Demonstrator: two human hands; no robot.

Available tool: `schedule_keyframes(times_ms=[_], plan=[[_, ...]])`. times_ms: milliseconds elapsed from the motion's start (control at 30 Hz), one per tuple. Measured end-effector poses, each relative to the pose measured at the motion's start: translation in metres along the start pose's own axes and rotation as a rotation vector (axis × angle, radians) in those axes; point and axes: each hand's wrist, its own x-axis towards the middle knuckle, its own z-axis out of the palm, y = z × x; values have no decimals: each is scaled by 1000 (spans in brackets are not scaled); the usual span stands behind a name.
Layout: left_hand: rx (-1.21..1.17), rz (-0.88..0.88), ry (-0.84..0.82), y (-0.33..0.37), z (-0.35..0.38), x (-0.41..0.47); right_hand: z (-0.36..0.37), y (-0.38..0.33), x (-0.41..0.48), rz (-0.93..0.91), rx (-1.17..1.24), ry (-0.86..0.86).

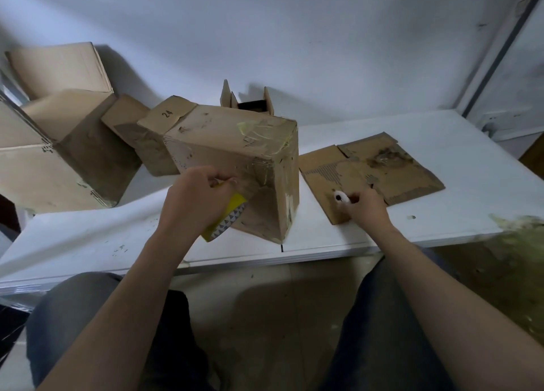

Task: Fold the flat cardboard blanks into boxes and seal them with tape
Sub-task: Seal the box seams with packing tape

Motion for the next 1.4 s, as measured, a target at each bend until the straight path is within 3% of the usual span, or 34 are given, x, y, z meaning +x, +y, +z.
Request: schedule_keyframes(times_ms=[100,233,333,467,833,933,1067,1267,1400], plan=[[-13,-1,-14,-2,-1,2,-19,-52,-29,-154,218,127],[-57,-23,-32,-5,-2,3,-40,-132,-81,-541,465,279],[-41,-14,-45,-4,-3,3,-35,-166,-106,-766,230,140],[-17,-7,-45,-3,-5,4,-10,-171,-104,-772,-33,1],[-35,-5,-47,-5,-5,5,6,-171,-95,-894,-206,173],[-20,-12,-51,-6,-5,6,3,-173,-91,-937,-208,61],[-18,-28,-38,-15,-5,8,-6,-166,-89,-936,-391,-57],[-7,-85,-46,-26,2,-2,-14,-127,-87,-1036,-58,23],[-80,-129,-96,-30,11,-12,-20,-93,-83,-842,67,68]])
